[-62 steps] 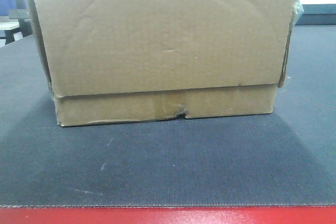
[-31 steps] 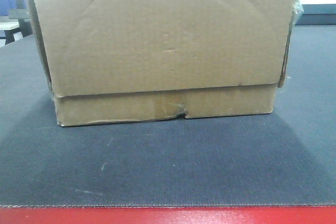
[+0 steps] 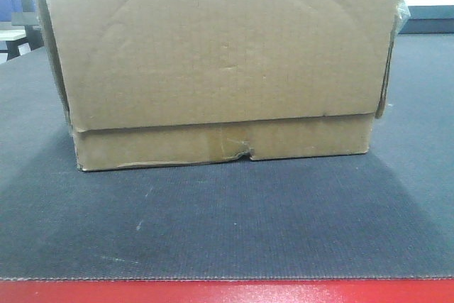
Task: Grab carton from right shelf to conveyor
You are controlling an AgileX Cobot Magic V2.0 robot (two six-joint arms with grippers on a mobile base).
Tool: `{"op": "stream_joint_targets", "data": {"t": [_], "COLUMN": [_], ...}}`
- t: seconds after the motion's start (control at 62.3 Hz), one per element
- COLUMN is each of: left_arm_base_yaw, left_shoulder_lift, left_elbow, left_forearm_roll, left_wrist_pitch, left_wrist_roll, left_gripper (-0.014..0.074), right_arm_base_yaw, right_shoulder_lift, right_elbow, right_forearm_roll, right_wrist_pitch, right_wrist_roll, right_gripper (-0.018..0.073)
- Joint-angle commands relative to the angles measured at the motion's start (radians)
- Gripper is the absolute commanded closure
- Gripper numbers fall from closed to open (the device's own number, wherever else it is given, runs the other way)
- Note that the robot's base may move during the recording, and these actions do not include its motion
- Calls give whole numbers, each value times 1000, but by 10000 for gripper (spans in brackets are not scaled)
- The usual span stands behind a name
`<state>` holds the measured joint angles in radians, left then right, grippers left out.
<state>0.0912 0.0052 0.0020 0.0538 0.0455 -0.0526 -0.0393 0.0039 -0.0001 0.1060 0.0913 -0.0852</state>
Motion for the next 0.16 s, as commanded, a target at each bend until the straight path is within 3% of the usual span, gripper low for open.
{"op": "stream_joint_targets", "data": {"t": [0.0,0.144], "left_arm_base_yaw": [3,3], "left_shoulder_lift": [-5,-5], "left_elbow": [-2,-2], "left_forearm_roll": [-5,-5], "left_wrist_pitch": [-13,-13], "left_wrist_roll": [2,2], "left_gripper": [599,599], "right_arm_base_yaw": [-6,-6], "right_shoulder_lift": [-4,-4], "right_elbow": [0,0], "right_forearm_roll": [3,3], "right_wrist_pitch": [-25,-25], "right_wrist_roll": [-6,-6], "right_gripper": [628,628]}}
